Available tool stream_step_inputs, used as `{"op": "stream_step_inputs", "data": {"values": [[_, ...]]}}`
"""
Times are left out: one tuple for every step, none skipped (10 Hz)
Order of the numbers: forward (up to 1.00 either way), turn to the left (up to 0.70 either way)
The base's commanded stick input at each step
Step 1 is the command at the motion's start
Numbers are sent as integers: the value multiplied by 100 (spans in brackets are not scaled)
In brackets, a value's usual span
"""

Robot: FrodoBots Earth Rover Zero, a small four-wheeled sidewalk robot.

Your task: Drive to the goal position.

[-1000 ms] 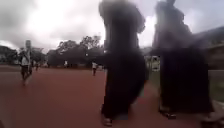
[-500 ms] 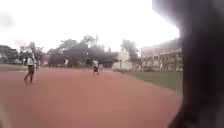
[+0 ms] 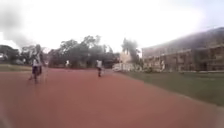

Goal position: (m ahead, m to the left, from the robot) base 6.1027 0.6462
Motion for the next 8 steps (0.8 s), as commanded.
{"op": "stream_step_inputs", "data": {"values": [[70,0],[70,2],[70,17],[70,32],[70,35],[70,35],[70,28],[70,13]]}}
